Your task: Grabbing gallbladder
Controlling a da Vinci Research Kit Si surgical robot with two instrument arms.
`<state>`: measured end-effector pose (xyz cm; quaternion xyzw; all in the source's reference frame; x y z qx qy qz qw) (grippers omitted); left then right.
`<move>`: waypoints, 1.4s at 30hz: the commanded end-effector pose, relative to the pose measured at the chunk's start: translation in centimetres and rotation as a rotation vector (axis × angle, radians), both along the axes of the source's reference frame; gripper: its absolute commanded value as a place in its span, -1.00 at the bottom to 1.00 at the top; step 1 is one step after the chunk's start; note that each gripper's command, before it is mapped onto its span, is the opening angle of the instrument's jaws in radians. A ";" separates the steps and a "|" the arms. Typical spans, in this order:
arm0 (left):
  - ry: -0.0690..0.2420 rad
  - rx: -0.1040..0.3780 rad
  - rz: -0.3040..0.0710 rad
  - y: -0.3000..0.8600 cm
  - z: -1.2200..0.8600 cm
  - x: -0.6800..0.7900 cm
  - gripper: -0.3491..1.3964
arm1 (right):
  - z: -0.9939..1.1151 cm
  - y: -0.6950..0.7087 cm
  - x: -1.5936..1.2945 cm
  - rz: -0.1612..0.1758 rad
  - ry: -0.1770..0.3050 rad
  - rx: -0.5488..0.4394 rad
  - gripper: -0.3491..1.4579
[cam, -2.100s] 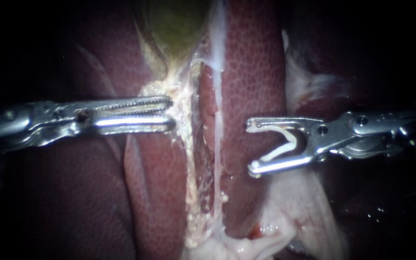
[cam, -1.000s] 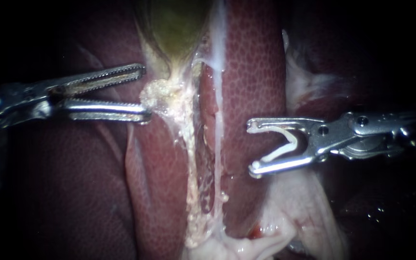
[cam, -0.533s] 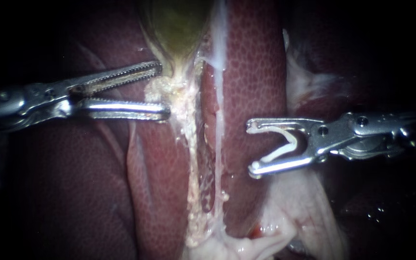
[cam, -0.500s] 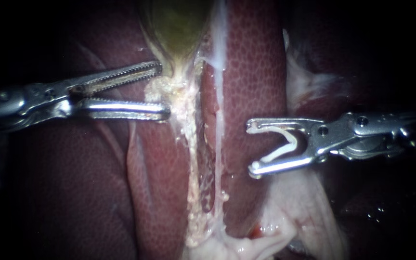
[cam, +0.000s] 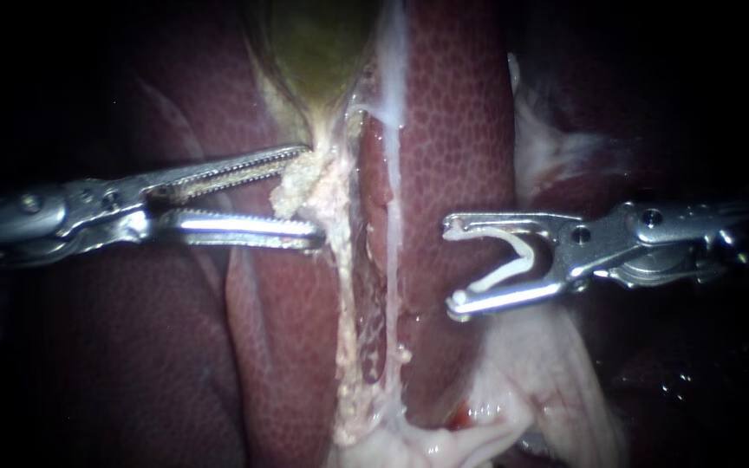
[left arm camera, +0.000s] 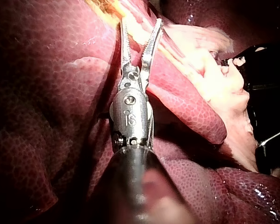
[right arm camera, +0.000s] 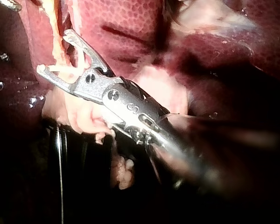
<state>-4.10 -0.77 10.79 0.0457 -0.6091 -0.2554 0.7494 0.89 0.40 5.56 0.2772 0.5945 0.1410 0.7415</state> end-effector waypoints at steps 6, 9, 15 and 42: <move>-0.003 0.012 -0.003 0.03 0.04 0.00 -0.15 | 0.00 0.00 0.01 0.000 0.000 0.000 0.03; -0.004 0.012 -0.002 0.04 0.07 0.01 -0.25 | 0.00 0.00 0.01 0.000 0.000 0.000 0.03; -0.009 0.056 -0.025 0.04 0.05 0.07 -0.88 | 0.00 0.00 0.01 0.000 0.000 0.000 0.03; 0.004 0.138 -0.072 0.37 -0.35 0.61 -1.00 | 0.01 0.00 0.01 0.002 -0.002 0.006 0.03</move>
